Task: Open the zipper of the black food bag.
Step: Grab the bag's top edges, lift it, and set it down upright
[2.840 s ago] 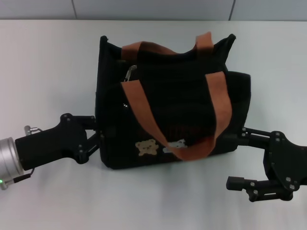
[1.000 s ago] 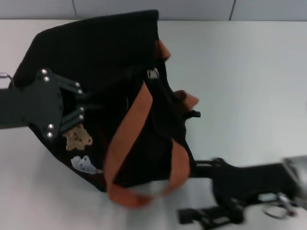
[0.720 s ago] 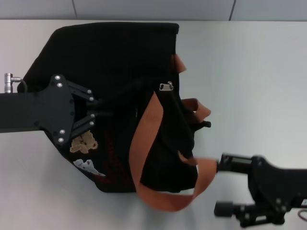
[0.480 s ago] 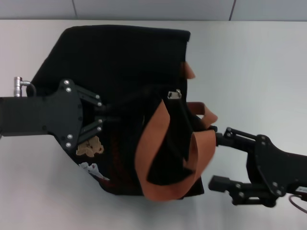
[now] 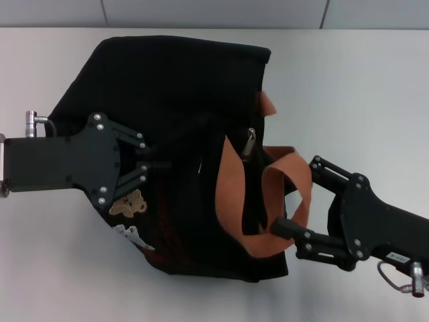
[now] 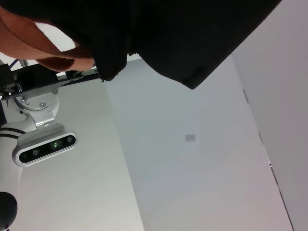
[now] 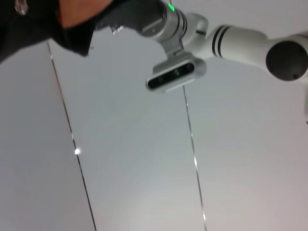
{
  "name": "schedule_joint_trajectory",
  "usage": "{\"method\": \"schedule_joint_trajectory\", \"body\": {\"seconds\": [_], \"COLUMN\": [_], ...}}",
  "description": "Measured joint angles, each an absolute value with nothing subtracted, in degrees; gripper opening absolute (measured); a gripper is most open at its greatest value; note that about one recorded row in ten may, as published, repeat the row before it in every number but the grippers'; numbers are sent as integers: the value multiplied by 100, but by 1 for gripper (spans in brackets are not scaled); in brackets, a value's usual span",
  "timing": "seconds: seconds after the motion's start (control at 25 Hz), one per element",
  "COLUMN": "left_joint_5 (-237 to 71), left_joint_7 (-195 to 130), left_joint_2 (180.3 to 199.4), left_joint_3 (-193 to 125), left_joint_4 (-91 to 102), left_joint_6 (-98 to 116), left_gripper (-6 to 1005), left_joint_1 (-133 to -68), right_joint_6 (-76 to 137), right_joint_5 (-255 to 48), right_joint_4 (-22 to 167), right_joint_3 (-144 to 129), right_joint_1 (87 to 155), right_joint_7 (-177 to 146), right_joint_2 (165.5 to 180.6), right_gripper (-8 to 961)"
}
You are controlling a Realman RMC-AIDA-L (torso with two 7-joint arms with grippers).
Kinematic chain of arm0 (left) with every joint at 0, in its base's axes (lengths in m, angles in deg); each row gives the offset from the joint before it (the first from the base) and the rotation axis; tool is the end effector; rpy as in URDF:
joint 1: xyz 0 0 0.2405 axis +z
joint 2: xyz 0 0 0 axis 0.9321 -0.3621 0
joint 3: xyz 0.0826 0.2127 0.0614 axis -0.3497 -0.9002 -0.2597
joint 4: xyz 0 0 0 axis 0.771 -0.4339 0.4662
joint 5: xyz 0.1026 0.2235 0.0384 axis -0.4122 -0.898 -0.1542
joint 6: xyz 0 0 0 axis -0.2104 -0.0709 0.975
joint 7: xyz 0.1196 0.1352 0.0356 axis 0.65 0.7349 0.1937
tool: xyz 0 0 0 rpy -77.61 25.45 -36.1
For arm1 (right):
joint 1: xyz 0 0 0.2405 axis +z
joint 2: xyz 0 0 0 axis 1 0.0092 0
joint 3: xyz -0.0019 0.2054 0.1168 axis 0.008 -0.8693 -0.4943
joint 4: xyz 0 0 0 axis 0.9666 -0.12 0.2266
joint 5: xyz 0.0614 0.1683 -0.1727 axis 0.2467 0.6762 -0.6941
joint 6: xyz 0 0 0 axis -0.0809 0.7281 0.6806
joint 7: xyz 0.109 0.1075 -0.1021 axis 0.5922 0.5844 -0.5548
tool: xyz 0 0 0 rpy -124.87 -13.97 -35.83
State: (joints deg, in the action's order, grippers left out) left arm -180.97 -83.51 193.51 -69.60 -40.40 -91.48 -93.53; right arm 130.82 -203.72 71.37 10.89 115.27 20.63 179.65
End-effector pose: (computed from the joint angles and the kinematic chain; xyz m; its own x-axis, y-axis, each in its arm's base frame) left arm -0.2334 0.3173 0.0176 0.8331 -0.2442 0.4964 -0.1145 -0.9540 -0.2772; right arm 0.2344 0.2442 -0.0755 0.5123 -0.0825 -0.8548 -0.2689 -0.9607 -0.0684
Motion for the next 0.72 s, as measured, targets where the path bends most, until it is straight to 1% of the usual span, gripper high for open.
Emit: {"method": "schedule_joint_trajectory", "body": {"seconds": [0.52,0.56,0.6,0.64,0.68,0.72], "left_joint_5": [-18039,-18036,-18030,-18030,-18027,-18027], "left_joint_7": [-8358,-8357,-8357,-8357,-8357,-8357], "left_joint_2": [19326,19326,19324,19324,19324,19324], "left_joint_3": [-6866,-6866,-6864,-6864,-6862,-6862], "left_joint_4": [-4085,-4085,-4086,-4086,-4087,-4087], "left_joint_6": [-9045,-9044,-9039,-9039,-9038,-9038], "left_gripper": [91,90,90,90,90,89], "left_joint_1": [-9371,-9371,-9372,-9372,-9373,-9373], "right_joint_6": [12761,12750,12693,12693,12588,12588], "right_joint_5": [-21357,-21359,-21362,-21362,-21363,-21363], "right_joint_4": [5630,5533,5376,5376,5279,5279], "right_joint_3": [1074,1072,1079,1079,1085,1085], "right_joint_1": [11205,11171,11133,11133,11121,11121], "right_joint_7": [3682,3745,3903,3903,4056,4056], "right_joint_2": [17917,17904,17860,17860,17801,17801], "right_gripper": [767,764,762,759,756,753]}}
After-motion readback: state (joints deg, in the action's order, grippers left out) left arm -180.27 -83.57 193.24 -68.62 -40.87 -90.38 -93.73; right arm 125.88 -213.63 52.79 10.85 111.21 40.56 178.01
